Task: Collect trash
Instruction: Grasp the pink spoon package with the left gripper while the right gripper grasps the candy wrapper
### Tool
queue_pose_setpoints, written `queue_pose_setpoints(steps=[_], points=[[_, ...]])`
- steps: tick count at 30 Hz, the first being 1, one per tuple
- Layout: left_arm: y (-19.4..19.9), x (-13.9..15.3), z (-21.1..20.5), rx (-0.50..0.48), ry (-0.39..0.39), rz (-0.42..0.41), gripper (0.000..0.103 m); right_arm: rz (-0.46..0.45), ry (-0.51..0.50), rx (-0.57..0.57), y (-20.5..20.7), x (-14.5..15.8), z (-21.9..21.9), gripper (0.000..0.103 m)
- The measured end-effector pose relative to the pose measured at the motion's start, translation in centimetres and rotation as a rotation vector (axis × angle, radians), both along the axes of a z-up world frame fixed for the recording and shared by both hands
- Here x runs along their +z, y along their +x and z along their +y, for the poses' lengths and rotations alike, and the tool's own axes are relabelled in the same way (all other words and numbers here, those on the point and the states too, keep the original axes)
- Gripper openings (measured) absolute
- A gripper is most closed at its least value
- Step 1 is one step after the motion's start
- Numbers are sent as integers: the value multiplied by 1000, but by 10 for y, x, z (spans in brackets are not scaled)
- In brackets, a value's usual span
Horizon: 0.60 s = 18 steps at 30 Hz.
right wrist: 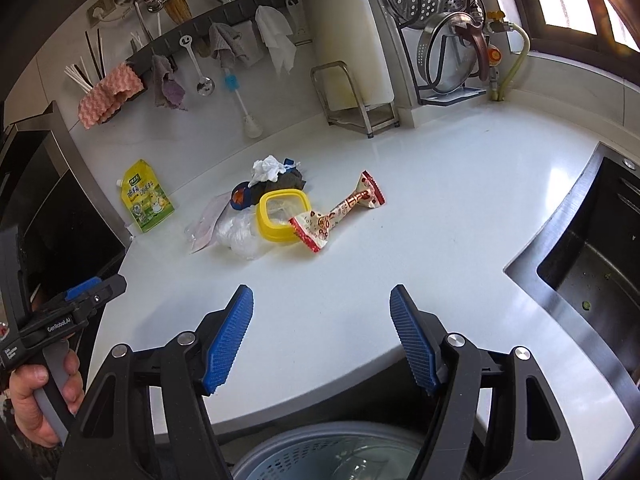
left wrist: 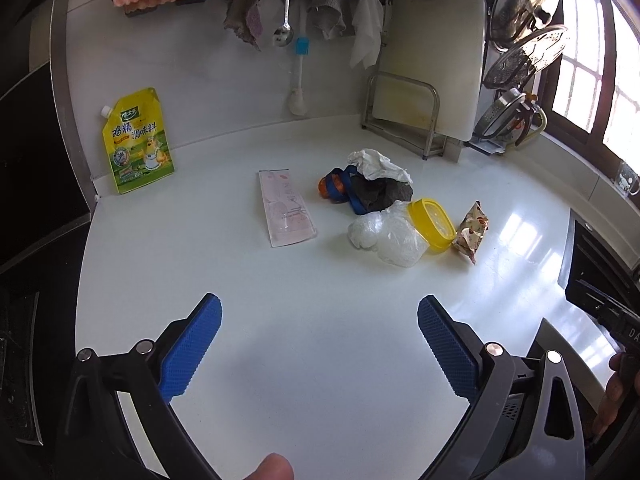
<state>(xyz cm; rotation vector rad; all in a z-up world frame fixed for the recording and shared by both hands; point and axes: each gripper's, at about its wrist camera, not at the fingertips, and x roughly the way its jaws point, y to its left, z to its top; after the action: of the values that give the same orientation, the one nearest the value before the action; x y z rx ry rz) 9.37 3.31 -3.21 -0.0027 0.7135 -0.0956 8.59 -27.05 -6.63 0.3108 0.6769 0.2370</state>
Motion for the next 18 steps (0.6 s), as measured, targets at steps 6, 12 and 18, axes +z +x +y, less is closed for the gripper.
queue_pose_setpoints(steps=[6, 12, 18], points=[[44, -5, 10, 36, 15, 14, 96, 53, 62, -22, 58, -7, -2, 67], [105, -13, 18, 71, 35, 52, 96, 143, 110, -60, 117, -28, 0, 62], [165, -32, 21, 89, 10, 143, 96, 186, 107, -99, 152, -45, 1, 60]])
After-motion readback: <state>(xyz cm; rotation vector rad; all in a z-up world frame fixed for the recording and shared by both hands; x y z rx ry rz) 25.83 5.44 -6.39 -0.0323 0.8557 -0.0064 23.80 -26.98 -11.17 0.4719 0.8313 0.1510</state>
